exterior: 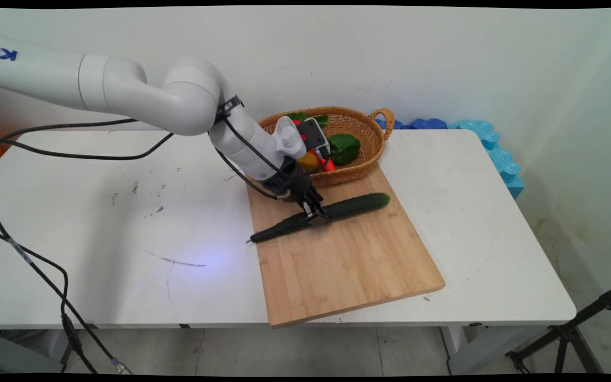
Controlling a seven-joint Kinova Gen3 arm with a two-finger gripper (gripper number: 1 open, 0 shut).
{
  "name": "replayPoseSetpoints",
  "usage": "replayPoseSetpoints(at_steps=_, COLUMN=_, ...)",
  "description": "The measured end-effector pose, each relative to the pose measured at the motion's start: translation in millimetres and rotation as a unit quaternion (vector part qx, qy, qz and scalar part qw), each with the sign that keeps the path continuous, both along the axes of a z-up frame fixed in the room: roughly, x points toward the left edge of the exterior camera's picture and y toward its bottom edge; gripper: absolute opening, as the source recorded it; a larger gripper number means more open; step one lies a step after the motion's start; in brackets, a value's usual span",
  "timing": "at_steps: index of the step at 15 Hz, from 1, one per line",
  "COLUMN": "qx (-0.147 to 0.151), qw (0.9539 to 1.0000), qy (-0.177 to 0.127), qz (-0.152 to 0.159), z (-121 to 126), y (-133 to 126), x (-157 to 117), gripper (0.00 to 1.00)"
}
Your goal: Place the picked object on the cutting board
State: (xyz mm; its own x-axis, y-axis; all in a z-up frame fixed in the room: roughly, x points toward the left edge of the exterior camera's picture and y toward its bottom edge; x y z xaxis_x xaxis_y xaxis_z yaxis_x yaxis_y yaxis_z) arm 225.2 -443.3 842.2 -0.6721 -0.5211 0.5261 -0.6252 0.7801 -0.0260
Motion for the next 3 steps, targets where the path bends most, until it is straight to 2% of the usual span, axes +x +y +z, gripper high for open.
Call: replayPoseSetpoints(at_steps=3, qx=0.0, qw=1.0, qy=0.002, qz=-0.002, z=-0.1, y=0.7, x=1.1, gripper=1.0)
